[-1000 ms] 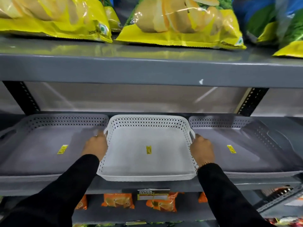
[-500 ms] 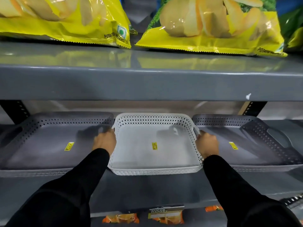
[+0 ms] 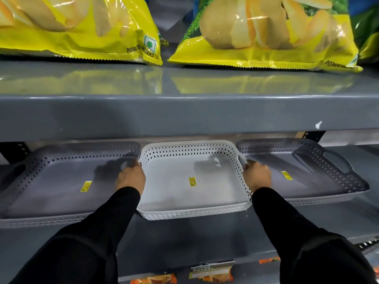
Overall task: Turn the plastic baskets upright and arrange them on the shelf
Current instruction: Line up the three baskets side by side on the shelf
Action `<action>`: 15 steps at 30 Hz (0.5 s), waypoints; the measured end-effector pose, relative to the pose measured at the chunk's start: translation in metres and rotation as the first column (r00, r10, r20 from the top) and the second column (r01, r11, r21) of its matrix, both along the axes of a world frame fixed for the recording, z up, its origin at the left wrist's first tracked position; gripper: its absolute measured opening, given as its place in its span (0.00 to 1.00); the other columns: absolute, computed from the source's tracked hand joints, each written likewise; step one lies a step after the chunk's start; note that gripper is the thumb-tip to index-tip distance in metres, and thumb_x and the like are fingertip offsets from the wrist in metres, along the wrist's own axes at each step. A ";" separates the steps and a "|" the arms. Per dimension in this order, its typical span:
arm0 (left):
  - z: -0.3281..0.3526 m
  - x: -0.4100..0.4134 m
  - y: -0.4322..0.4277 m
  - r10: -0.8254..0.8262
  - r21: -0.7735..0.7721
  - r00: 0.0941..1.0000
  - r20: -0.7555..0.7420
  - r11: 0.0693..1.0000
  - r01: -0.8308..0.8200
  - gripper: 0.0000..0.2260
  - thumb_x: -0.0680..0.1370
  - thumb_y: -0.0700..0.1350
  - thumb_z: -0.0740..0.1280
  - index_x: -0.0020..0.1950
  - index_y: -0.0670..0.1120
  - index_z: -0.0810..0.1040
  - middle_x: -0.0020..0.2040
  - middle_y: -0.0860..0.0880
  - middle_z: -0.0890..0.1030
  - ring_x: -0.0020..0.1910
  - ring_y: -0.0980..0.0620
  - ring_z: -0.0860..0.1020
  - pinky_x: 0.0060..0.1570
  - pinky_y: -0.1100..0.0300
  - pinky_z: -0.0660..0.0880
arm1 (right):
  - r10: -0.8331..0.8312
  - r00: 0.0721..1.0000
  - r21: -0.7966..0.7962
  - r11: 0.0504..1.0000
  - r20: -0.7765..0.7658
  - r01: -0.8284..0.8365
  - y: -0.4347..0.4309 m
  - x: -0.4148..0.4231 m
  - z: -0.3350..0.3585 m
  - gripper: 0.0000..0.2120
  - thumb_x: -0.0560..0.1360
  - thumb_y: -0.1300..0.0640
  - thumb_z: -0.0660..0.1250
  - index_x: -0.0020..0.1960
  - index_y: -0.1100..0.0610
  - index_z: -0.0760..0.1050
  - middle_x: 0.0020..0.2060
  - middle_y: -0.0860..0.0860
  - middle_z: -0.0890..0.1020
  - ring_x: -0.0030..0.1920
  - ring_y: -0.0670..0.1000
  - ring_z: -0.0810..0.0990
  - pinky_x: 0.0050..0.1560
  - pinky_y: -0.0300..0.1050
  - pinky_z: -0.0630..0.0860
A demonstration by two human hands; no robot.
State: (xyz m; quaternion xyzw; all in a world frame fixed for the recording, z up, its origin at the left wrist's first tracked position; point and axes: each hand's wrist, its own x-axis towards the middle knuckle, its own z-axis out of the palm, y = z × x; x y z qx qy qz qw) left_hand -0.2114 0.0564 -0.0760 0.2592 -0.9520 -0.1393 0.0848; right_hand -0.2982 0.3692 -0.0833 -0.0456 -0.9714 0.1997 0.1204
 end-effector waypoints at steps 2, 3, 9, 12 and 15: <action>0.000 0.002 0.002 0.007 -0.009 1.000 -0.002 1.000 -0.007 0.15 0.82 0.42 0.51 0.61 0.36 0.72 0.54 0.34 0.80 0.55 0.35 0.79 0.50 0.48 0.76 | -0.015 1.000 -0.012 1.000 0.010 0.015 0.001 0.004 0.000 0.12 0.76 0.65 0.58 0.50 0.64 0.79 0.43 0.67 0.83 0.45 0.64 0.81 0.40 0.46 0.67; -0.001 0.003 0.002 0.010 -0.015 1.000 -0.003 1.000 -0.010 0.15 0.82 0.42 0.51 0.61 0.36 0.72 0.54 0.34 0.80 0.55 0.34 0.78 0.50 0.47 0.76 | -0.023 1.000 -0.009 1.000 0.012 0.023 0.002 0.006 0.000 0.12 0.76 0.64 0.57 0.51 0.63 0.79 0.44 0.67 0.83 0.46 0.64 0.81 0.40 0.46 0.66; -0.004 0.019 0.006 0.000 -0.049 1.000 0.000 0.999 0.000 0.15 0.82 0.42 0.51 0.59 0.36 0.74 0.54 0.33 0.80 0.54 0.34 0.79 0.51 0.48 0.75 | -0.034 0.998 -0.018 0.999 0.053 0.035 0.005 0.027 0.004 0.13 0.76 0.64 0.55 0.54 0.64 0.77 0.48 0.66 0.82 0.50 0.64 0.79 0.42 0.46 0.65; -0.005 0.030 0.011 0.006 -0.048 1.000 0.005 0.999 -0.006 0.15 0.82 0.41 0.51 0.59 0.34 0.73 0.53 0.33 0.80 0.54 0.33 0.78 0.51 0.47 0.76 | -0.043 0.997 -0.020 0.999 0.071 0.045 0.010 0.042 0.004 0.13 0.77 0.64 0.55 0.54 0.64 0.76 0.48 0.66 0.81 0.50 0.64 0.78 0.41 0.45 0.65; -0.005 0.042 0.016 0.000 -0.065 1.000 0.011 0.998 0.000 0.15 0.82 0.41 0.52 0.59 0.34 0.74 0.52 0.33 0.81 0.53 0.33 0.79 0.49 0.47 0.76 | -0.047 0.995 -0.027 0.998 0.087 0.050 0.014 0.056 0.006 0.13 0.77 0.63 0.55 0.53 0.64 0.77 0.47 0.66 0.81 0.48 0.63 0.78 0.41 0.45 0.66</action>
